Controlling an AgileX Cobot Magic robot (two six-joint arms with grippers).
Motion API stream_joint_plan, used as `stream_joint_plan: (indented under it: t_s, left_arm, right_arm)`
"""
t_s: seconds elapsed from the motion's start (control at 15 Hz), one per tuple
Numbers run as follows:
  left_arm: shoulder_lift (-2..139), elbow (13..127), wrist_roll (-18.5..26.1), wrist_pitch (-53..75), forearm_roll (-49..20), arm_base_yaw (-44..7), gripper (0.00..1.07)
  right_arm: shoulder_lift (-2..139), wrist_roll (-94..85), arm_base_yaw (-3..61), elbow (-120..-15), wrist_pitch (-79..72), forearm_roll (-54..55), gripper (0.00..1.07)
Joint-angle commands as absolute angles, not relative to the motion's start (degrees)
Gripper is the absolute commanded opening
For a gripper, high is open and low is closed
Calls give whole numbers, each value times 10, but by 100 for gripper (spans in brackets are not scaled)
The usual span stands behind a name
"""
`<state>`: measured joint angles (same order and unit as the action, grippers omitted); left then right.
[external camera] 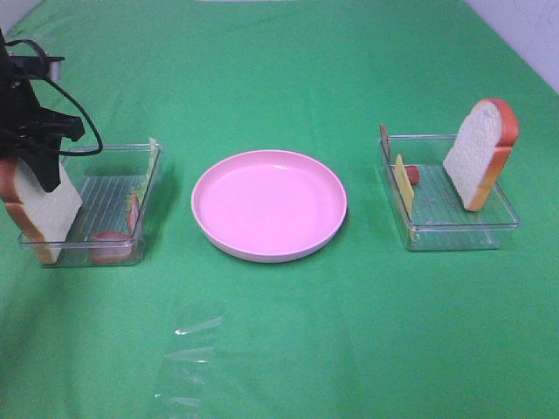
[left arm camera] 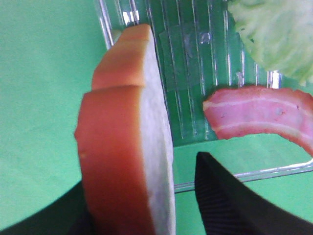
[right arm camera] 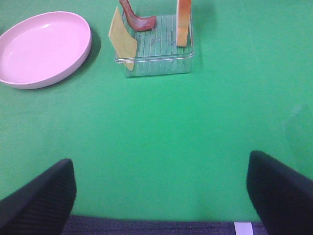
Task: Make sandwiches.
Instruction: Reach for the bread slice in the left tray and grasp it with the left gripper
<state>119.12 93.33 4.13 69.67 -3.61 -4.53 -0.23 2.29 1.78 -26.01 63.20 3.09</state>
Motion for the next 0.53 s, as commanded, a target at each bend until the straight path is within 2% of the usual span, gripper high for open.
stream_joint_plan:
  t_s: [0.07,0.13,0.27,0.53]
  left_arm:
    - [1193,934,25,741,-40,-48,44]
    - [1193,934,0,741,-40,-48,27]
    - [1193,934,-14,744,-40,-48,0]
    - [1192,934,-18,747,-40,-48,0]
  right_arm:
    - [-18,21,18,-259,630,29,91]
    - [-18,21,18,-259,630,29,91]
    - [-18,21,18,-259,630,29,91]
    - [-18,21,18,-259,630,29,91]
